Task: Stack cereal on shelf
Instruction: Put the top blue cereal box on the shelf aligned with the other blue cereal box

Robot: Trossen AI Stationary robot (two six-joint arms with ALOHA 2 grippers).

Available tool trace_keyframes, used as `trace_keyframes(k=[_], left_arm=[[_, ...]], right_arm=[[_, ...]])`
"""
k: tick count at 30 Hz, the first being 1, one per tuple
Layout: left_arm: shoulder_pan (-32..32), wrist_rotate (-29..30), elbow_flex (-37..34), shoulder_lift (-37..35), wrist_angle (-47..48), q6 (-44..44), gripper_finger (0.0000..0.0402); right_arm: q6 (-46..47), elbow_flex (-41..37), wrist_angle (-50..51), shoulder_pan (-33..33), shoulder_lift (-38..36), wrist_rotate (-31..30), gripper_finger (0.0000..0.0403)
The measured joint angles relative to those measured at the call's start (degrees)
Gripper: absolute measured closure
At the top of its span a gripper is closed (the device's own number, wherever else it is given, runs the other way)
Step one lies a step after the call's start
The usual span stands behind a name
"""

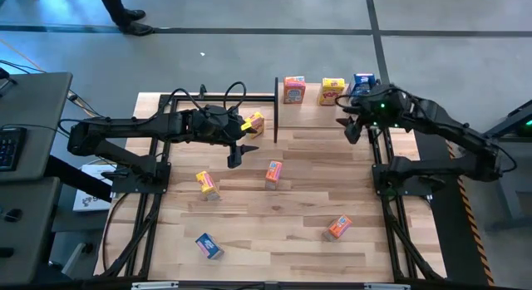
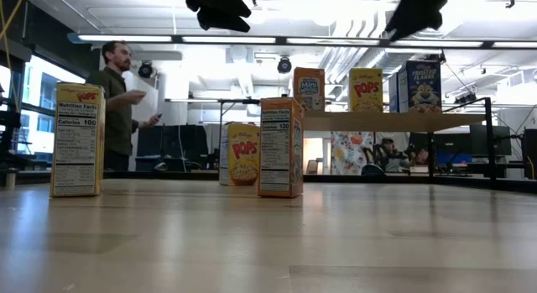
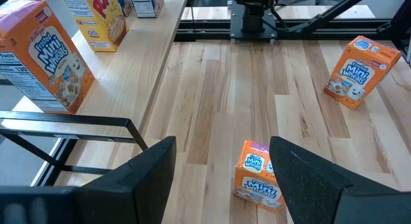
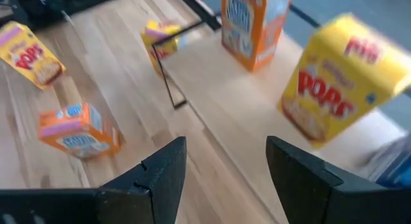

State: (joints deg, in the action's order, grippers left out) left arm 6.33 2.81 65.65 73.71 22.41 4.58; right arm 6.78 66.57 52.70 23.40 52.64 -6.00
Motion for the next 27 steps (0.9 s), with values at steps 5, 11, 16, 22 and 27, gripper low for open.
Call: trace_keyframes(k=[5,11,16,22,27], left_arm=[[0.0,0.0,0.0,0.0,0.0,0.0,0.0160],[0.0,0.0,0.0,0.0,0.0,0.0,0.0160],[0.0,0.0,0.0,0.0,0.0,-2.2,0.0160],[0.0,0.0,0.0,0.0,0.0,-2.4,0.0160],[0.0,0.0,0.0,0.0,0.0,-2.4,0.0160]], right_arm=[[-3.6,7.2,2.8,0.1,5.6,-0.2,0.0197],[-4.1,18.4,14.4,2.0,15.7,-3.1,0.0197],[-3.7,25.4,21.8,2.3,22.5,-3.5,0.0197],[-3.4,28.9,26.6,2.5,27.5,-5.9,0.0197],[-2.3,29.1,30.0,3.8,30.3,-5.9,0.0197]])
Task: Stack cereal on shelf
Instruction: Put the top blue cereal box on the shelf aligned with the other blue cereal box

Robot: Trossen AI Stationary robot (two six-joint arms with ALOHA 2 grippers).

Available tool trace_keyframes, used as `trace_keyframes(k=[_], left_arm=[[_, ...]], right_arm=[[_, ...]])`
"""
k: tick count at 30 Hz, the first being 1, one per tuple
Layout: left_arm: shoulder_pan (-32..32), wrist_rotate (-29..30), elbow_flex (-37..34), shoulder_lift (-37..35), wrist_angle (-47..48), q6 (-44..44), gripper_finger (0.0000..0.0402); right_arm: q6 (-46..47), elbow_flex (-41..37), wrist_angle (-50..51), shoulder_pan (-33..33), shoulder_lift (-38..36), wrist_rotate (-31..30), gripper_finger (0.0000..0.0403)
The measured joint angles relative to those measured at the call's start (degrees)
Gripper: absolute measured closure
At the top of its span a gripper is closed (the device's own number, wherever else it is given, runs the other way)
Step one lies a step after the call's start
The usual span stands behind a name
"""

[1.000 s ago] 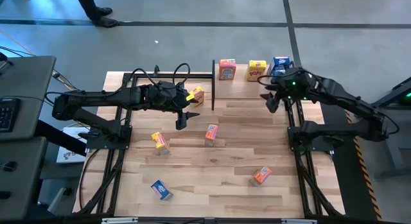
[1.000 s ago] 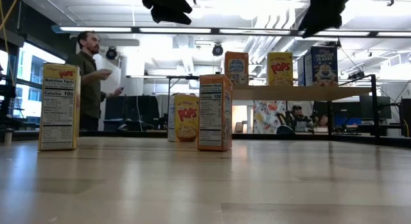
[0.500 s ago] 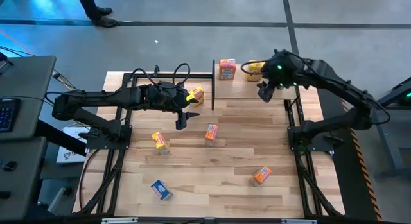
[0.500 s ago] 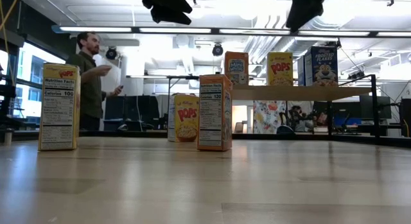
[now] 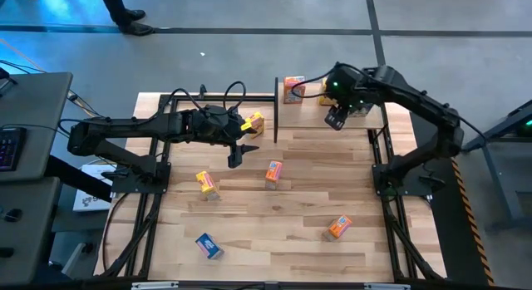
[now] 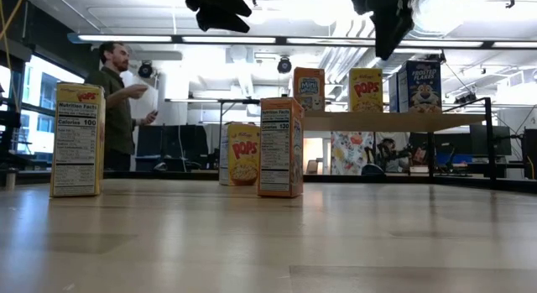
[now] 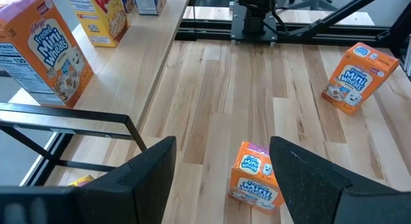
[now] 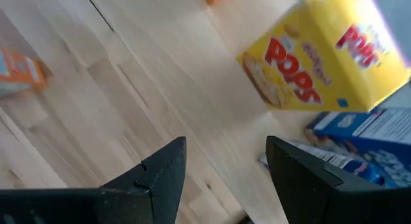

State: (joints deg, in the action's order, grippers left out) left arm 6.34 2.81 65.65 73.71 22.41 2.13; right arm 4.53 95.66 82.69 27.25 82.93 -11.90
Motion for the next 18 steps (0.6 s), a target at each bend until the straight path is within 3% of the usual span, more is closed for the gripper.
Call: trace_keyframes(k=[18], left_arm=[[0.0,0.0,0.0,0.0,0.0,0.0,0.0160]], right_arm=[[1.0,0.0,6.6,2.1,6.9,-4.6,0.0197]])
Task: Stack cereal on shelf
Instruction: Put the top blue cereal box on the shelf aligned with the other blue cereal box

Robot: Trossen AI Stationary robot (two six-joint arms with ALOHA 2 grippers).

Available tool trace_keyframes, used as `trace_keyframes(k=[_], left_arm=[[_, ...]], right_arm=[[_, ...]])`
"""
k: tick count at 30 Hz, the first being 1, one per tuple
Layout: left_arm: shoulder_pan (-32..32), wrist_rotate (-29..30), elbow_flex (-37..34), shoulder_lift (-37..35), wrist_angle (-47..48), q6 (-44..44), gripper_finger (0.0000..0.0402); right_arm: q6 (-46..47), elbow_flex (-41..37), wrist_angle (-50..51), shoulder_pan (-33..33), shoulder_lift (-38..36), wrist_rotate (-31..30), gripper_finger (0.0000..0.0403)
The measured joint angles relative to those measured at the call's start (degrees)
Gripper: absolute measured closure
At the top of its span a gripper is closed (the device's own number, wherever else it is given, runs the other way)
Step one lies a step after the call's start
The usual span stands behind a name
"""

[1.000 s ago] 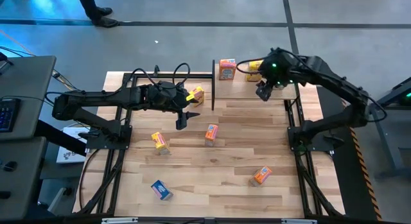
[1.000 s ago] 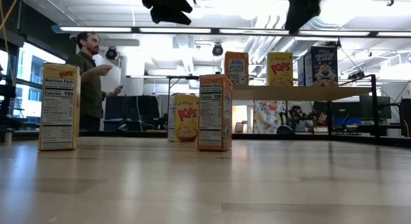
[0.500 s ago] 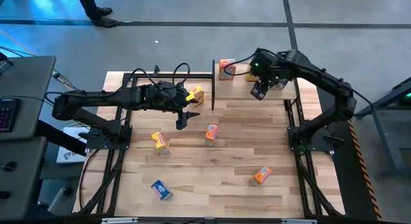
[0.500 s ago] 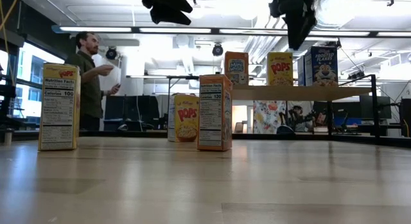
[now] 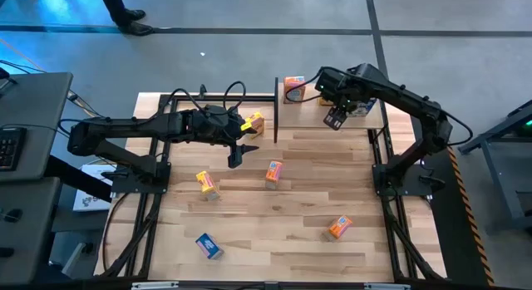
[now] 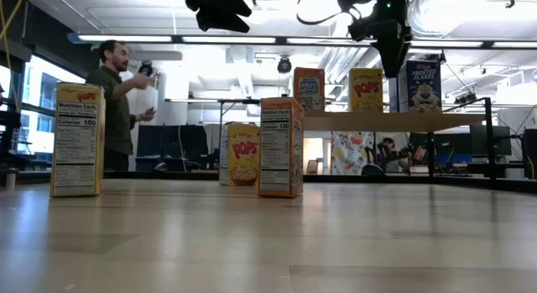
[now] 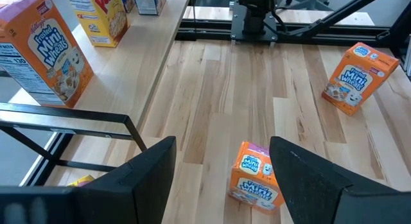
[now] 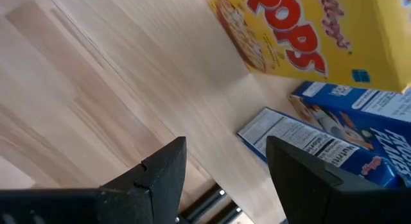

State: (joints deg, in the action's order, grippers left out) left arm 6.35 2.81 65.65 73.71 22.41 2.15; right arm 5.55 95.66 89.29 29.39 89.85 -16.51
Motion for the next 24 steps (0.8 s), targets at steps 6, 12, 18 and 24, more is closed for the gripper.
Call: trace_keyframes(k=[6,12,18,24], left_arm=[[0.0,0.0,0.0,0.0,0.0,0.0,0.0160],[0.0,0.0,0.0,0.0,0.0,0.0,0.0160],[0.0,0.0,0.0,0.0,0.0,0.0,0.0160],[0.0,0.0,0.0,0.0,0.0,0.0,0.0160]], right_arm=[[0.1,0.0,0.4,0.0,0.3,-0.9,0.0197],[0.6,0.0,0.8,0.0,0.3,-2.4,0.0197],[1.6,0.0,0.7,0.0,0.3,-2.6,0.0197],[1.9,0.0,0.7,0.0,0.3,-2.8,0.0197]])
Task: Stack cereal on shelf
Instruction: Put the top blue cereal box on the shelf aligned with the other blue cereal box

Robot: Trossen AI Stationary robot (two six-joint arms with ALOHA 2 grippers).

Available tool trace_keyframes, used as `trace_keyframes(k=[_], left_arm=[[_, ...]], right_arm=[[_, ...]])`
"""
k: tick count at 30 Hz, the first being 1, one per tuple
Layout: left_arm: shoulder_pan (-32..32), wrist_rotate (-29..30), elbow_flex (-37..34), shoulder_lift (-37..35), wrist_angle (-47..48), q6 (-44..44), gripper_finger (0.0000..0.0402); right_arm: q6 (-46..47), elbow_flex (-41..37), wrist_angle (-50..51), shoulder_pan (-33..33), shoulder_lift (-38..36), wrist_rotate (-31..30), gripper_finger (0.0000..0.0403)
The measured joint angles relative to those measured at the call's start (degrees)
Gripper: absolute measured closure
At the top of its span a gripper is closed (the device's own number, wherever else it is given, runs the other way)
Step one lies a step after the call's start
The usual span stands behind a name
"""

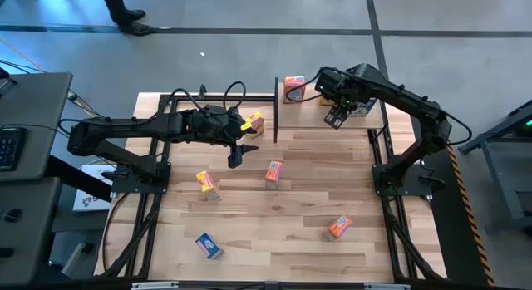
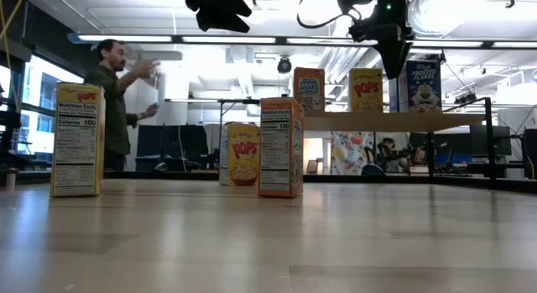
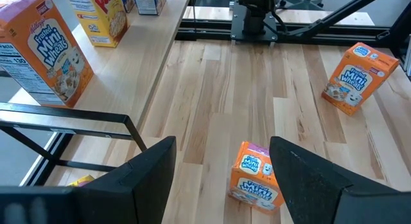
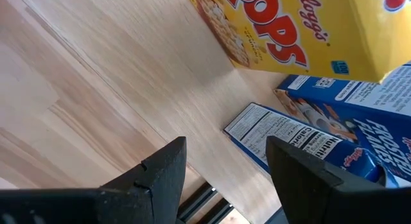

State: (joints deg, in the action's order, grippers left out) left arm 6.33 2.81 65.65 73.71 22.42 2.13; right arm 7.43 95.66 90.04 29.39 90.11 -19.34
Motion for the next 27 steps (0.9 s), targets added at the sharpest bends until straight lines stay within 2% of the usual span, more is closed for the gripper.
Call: trace_keyframes(k=[16,27], left_arm=[[0.0,0.0,0.0,0.0,0.0,0.0,0.0160],[0.0,0.0,0.0,0.0,0.0,0.0,0.0160]], right_arm=[[-1.4,0.0,0.0,0.0,-0.2,0.6,0.0197],[-3.0,0.0,0.0,-1.4,-2.1,1.1,0.0225]])
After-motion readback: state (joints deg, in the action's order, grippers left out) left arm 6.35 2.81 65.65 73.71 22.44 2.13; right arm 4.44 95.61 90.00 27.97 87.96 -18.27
